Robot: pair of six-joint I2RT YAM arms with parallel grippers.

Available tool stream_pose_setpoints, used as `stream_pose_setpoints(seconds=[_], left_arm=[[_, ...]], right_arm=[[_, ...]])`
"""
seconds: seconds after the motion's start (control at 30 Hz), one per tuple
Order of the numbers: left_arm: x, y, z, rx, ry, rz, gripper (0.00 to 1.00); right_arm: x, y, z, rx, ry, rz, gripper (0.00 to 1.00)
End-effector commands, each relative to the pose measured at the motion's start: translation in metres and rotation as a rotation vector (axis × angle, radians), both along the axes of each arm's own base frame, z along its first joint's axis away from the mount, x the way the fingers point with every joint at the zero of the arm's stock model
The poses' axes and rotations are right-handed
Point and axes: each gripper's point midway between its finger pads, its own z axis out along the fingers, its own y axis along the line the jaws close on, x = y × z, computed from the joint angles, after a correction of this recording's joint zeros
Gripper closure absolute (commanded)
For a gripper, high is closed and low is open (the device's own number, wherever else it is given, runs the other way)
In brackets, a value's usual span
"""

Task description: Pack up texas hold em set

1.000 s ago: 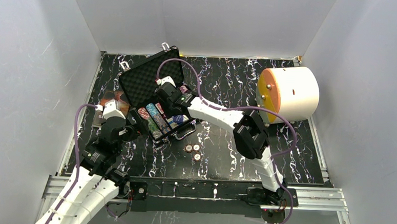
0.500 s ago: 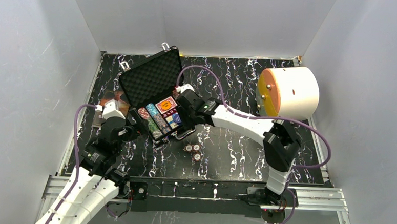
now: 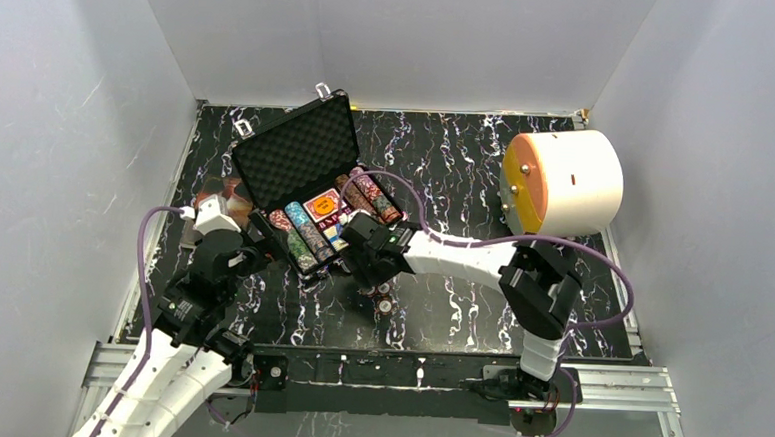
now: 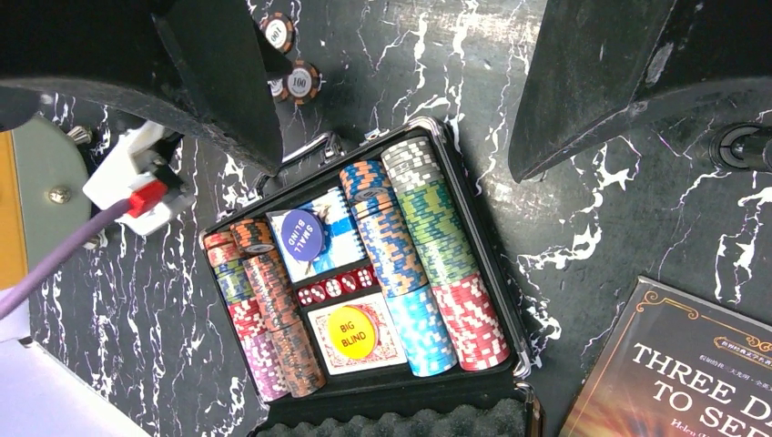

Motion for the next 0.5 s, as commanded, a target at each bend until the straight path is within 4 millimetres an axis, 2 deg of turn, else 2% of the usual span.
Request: stream_pose_setpoints(seconds=[0.0, 0.13, 0.33, 0.47], left_arm=[[0.001, 0.004, 0.004, 0.000, -0.022, 0.022, 0.06], [0.001, 0.006, 0.006, 0.008, -0.024, 0.028, 0.06], [0.002, 0.008, 0.009, 0.013, -0.029, 0.040, 0.05], [0.002, 0.008, 0.010, 0.021, -0.025, 0.039, 0.05]], right_arm=[[-0.001, 0.027, -0.002, 0.049, -0.004, 0.044, 0.32], [-0.005, 0.023, -0.017, -0.046, -0.021, 0.136, 0.31], [-0.011, 0.027, -0.023, -0.055, -0.038, 0.382, 0.28], [-0.011, 0.029, -0.026, -0.064, -0.034, 0.455, 0.27]])
